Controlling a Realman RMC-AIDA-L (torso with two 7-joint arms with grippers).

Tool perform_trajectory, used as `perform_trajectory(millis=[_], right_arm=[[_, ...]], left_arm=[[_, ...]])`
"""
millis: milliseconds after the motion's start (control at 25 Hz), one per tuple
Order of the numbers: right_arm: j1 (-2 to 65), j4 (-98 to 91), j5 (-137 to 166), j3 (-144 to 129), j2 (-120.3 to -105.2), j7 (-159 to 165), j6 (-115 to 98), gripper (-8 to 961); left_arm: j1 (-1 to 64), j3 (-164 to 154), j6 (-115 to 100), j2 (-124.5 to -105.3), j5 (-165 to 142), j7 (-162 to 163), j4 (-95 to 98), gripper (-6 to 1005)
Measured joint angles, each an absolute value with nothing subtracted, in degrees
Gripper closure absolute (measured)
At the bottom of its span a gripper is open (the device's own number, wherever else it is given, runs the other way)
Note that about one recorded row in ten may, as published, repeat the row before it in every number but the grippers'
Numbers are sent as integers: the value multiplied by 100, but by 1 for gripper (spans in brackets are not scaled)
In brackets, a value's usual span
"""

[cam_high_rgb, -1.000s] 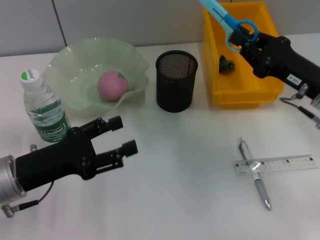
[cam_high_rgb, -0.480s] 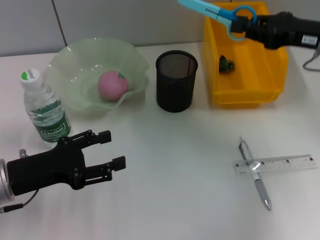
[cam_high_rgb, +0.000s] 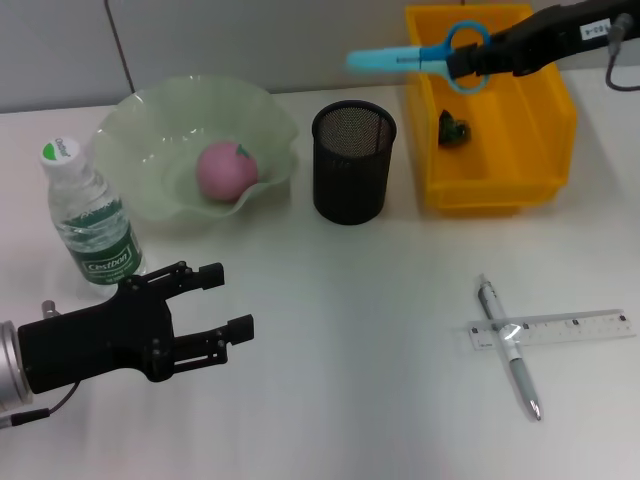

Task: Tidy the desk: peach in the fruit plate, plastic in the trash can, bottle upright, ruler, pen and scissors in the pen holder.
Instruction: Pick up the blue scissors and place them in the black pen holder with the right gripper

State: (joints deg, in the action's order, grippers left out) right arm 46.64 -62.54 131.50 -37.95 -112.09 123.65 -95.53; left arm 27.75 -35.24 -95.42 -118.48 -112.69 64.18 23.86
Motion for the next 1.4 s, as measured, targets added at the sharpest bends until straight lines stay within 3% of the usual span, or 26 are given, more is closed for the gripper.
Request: perform_trajectory(millis=[280,680,1400], right_arm=[[5533,-6304,14638,-4201,-11176,13208,-9679,801],[6146,-5694,15285,-4611,-11186,13475,-9528,789],[6841,-4139,15829,-5293,-11419,13849,-8054,767]], left_arm=[[2744,-3524,-9465,-11848,-11239,6439,2387,184],[2733,-3524,-9414,-11862,-11216,6425,2383,185],[2757,-3524,-9369,-11856,-11206,6400,2320,186]])
